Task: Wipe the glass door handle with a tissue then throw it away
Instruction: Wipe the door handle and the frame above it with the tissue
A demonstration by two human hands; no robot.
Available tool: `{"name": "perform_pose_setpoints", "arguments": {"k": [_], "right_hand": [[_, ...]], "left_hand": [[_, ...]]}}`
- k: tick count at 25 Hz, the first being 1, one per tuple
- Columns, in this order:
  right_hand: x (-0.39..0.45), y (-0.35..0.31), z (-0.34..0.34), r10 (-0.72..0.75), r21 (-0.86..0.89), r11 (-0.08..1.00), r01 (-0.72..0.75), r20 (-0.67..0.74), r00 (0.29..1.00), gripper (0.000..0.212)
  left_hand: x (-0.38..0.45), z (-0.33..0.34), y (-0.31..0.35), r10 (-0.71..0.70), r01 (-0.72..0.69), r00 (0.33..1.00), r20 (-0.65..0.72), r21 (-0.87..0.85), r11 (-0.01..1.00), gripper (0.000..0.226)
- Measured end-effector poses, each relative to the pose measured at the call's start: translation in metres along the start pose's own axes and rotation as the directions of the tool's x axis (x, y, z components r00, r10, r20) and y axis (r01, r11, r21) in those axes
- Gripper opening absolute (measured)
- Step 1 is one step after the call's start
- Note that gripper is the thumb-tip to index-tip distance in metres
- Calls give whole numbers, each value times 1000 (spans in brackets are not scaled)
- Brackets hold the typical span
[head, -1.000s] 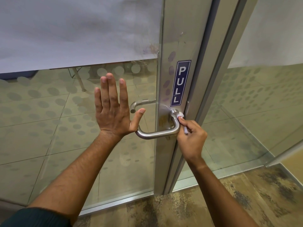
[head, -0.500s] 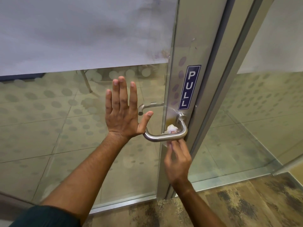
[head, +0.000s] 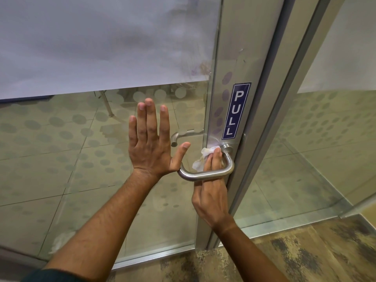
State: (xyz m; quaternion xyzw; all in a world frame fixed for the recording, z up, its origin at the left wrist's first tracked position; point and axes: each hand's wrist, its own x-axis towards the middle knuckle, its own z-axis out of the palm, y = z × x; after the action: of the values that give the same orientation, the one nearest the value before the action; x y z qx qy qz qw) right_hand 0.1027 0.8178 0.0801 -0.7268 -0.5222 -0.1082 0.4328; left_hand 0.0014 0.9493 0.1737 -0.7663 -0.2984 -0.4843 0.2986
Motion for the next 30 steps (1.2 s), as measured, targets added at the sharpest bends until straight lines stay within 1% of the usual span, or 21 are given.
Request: {"name": "perform_pose_setpoints", "arguments": {"k": [3,7,11,12,14,16,19,21,23,25,28,30], "right_hand": [[4,1,3,17,-77,997,-14,50,999,77],[0,9,10,-12,-151,988,22,64,998,83],[-12,14,12,-23,-194,980,51,148,989,71],[-8,13,12,-27,-179,982,53,144,989,71],[5,9,10,-25,-113,993,34,83,996,79],[8,8,9,-52,-113,992,58,53,997,82],[-12,16,11,-59,-125,990,71,98,993,80],[-19,17,10,-42,-87,995,53,121,992,87],[-15,12,8,-41,-79,996,49,105,994,88],[-5,7,8,-42,-75,996,48,73,996,84],[5,6,11,-39,-128,991,45,48,998,82],[-1,12,12,-53,-153,986,63,67,996,86]], "left_hand": [[-1,1,0,1,-1,1000,-9,-3,1000,99],[0,2,0,-1,1,1000,-11,-8,1000,99],[-1,1,1,1,-1,1000,-1,-5,1000,99],[-1,1,0,3,-3,1000,1,-3,1000,99],[-1,1,0,2,-2,1000,2,-6,1000,99],[0,1,1,-4,4,1000,5,-6,1000,99],[0,0,0,-1,1,1000,1,-6,1000,98],[0,0,0,-2,2,1000,4,-3,1000,98],[-1,1,1,-3,3,1000,1,-9,1000,98],[-1,1,1,-2,2,1000,-2,-6,1000,98],[0,2,0,-2,2,1000,-2,-9,1000,99],[-1,2,0,-4,4,1000,-4,-7,1000,99]]}}
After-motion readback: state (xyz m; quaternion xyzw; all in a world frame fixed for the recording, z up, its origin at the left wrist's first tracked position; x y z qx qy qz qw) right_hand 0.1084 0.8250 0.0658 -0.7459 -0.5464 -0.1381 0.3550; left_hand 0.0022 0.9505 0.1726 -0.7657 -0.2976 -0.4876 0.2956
